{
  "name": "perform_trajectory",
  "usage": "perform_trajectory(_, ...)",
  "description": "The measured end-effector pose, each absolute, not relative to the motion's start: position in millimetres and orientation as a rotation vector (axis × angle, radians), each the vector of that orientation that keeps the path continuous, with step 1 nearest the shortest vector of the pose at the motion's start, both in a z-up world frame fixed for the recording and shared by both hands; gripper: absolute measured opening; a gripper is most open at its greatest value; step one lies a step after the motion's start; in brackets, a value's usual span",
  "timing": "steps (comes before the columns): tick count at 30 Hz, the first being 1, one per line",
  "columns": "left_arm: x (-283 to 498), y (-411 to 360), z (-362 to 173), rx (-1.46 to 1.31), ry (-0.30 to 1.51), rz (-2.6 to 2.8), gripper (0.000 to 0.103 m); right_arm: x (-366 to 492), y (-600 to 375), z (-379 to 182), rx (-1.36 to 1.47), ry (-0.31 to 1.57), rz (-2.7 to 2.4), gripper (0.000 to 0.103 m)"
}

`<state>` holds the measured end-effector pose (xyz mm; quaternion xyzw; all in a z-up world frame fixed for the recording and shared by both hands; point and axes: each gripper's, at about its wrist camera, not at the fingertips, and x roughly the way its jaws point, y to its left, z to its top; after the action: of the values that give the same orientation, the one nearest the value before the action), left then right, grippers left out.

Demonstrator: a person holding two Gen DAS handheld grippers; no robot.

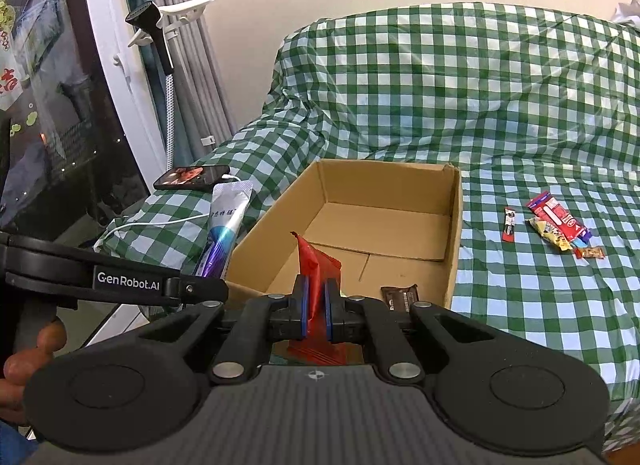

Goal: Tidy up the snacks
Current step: 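Carry the red packet and purple tube snack over the box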

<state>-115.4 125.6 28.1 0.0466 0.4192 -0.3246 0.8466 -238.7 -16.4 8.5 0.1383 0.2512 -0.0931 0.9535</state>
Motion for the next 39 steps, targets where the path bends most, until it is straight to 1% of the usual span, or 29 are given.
perform_trajectory(19,-105,128,25,0.098,0.906,-0.681,0.02,-234,-15,-3,0.286,0.534,-0.197,0.008)
perform_trajectory(39,-66,115,17,0.084,0.931,-0.655,0.02,-214,-29,-4,0.306,0.558,-0.244,0.008)
